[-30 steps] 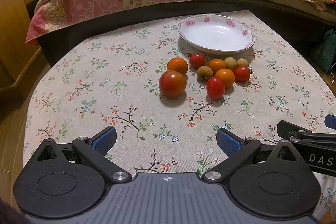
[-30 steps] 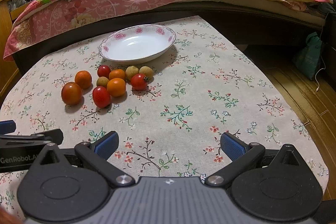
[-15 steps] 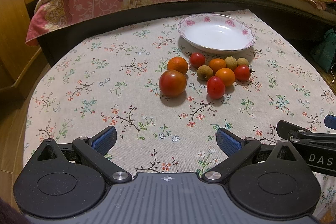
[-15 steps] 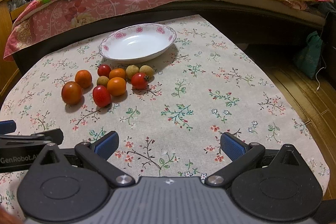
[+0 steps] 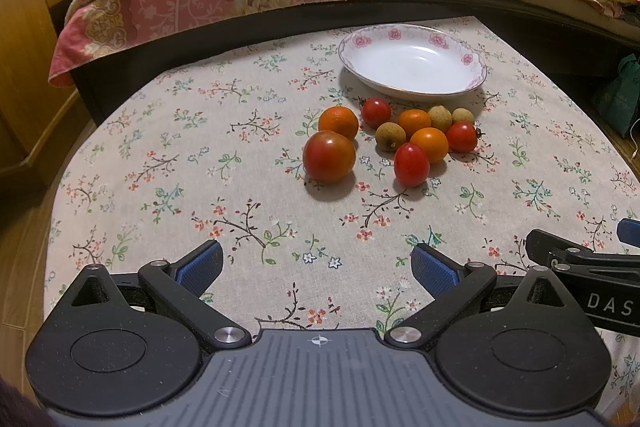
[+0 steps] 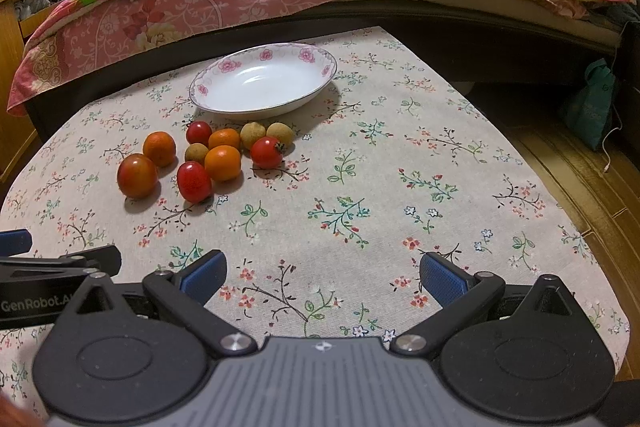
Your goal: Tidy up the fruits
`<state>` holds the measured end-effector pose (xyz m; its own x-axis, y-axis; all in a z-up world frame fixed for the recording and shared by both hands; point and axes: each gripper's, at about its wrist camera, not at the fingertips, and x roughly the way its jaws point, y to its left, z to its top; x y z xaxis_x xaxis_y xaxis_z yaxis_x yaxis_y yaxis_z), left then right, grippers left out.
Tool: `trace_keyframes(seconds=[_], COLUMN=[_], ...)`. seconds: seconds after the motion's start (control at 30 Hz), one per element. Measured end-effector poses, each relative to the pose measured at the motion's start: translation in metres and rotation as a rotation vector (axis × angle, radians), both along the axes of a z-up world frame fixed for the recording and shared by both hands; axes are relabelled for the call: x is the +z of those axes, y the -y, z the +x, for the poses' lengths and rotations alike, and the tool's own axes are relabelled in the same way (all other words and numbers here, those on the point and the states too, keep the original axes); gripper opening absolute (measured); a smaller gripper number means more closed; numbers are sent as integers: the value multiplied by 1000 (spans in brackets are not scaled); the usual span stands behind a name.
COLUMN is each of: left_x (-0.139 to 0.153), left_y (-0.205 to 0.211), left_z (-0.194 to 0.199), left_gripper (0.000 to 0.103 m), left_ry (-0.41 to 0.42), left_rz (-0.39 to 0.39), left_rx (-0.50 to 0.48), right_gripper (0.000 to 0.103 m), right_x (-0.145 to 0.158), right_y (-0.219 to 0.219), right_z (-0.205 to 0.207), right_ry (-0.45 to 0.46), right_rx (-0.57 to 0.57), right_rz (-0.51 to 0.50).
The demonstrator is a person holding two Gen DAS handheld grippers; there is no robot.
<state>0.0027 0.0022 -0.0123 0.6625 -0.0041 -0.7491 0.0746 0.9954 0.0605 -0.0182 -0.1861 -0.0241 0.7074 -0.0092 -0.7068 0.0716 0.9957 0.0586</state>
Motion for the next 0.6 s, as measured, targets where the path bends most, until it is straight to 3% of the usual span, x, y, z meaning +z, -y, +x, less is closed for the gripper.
trace_keyframes(seconds=[0.6], left_x=[-1], left_y=[0], left_z=[1], left_gripper=[101], left_ry=[-8], left_rz=[4], left_rx=[1], right_gripper=[103], right_x=[-3], right_y=[-2], right_z=[0], right_ry=[-6], right_rx=[1], right_rz=[3])
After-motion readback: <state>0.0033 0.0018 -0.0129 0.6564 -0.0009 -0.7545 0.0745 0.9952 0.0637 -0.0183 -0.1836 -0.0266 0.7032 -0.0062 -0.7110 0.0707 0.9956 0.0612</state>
